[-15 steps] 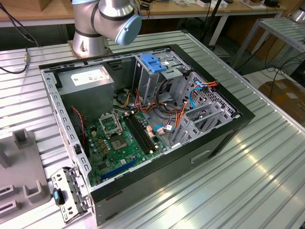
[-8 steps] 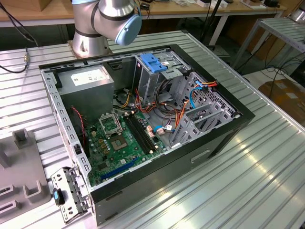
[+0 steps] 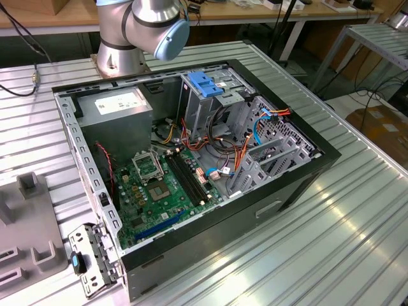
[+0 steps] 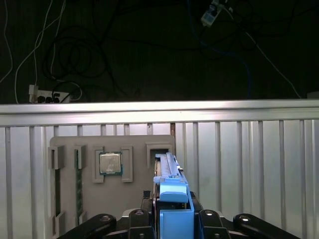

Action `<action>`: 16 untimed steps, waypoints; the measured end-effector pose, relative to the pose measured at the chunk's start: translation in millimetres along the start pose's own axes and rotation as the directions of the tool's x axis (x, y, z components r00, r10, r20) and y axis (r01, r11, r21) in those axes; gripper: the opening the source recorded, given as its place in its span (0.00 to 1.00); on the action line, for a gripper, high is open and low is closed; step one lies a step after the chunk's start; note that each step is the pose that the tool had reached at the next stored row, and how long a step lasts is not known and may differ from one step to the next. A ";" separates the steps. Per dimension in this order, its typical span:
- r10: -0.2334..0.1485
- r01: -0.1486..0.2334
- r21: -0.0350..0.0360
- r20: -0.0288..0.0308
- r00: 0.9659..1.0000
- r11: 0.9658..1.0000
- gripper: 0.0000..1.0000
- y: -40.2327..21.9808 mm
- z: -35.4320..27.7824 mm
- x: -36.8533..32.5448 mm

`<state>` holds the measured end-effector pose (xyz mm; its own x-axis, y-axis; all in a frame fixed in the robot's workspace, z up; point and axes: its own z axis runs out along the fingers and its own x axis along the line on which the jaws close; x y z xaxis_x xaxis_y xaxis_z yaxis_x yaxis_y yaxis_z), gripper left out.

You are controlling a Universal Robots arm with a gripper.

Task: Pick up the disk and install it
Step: 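Pick up the disk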

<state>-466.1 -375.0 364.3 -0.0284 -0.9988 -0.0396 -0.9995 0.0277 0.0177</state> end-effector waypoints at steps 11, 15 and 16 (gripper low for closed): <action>0.000 0.000 0.000 0.000 1.000 1.000 0.37 0.1 -9.7 -0.4; 0.000 0.000 0.000 0.000 1.000 1.000 0.37 0.2 -12.9 -0.5; 0.000 0.000 0.000 0.001 1.000 1.000 0.37 0.2 -13.8 -0.5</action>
<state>-466.0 -375.0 378.1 -0.0285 -0.9988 -0.0401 -0.9995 0.0278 0.0177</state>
